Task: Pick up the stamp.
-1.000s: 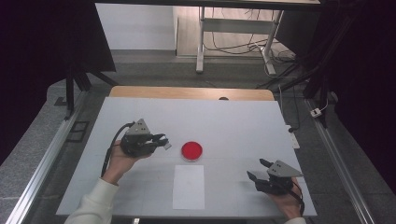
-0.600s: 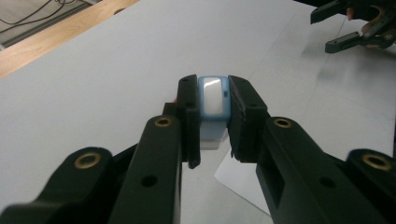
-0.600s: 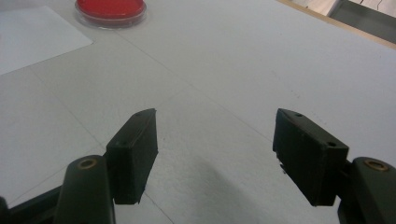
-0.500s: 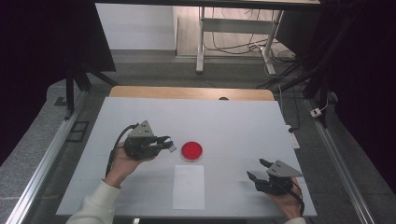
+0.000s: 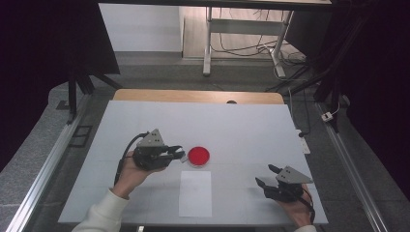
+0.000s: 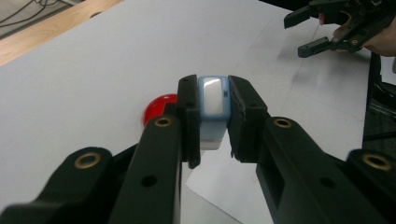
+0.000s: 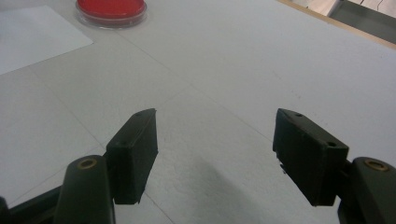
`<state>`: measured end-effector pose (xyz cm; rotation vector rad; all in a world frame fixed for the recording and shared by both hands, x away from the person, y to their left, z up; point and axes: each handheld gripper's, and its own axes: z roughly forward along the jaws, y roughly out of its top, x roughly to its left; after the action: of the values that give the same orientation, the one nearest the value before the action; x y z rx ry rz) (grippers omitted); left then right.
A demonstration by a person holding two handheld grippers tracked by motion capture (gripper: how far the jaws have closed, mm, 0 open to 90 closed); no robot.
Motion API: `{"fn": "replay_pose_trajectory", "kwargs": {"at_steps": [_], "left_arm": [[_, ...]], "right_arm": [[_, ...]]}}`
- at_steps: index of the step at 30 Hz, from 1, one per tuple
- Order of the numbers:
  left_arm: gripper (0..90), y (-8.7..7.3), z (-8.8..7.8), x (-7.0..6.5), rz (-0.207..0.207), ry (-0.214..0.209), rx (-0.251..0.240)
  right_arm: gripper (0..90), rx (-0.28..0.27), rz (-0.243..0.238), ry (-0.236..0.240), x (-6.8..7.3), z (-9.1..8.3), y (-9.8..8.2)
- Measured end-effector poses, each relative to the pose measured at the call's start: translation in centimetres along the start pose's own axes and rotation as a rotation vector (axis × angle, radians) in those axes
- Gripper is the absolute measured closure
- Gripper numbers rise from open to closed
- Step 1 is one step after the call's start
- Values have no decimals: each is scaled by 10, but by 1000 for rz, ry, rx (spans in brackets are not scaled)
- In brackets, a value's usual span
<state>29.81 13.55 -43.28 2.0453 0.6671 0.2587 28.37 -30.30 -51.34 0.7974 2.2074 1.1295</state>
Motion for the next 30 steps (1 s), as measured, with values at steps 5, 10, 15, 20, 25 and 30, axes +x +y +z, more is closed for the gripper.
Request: {"fn": "replay_pose_trajectory", "kwargs": {"at_steps": [5, 10, 15, 20, 25, 30], "left_arm": [[751, -1, 4, -6, 1, -15, 3], [751, -1, 7, -11, -2, -23, 5], [751, -2, 12, -16, -10, -32, 8], [751, -4, 18, -20, -23, -44, 11], [751, -4, 24, -25, -24, -55, 17], [751, -4, 28, -27, -19, -59, 30]], "right_arm": [[303, -3, 1, 1, 0, 0, 0], [304, 1, -3, 4, 0, 1, 1], [303, 0, -7, 6, 0, 3, 1], [304, 1, -9, 9, 1, 4, 1], [304, -7, -5, 11, 1, 4, 1], [302, 0, -14, 8, 2, 4, 1]]}}
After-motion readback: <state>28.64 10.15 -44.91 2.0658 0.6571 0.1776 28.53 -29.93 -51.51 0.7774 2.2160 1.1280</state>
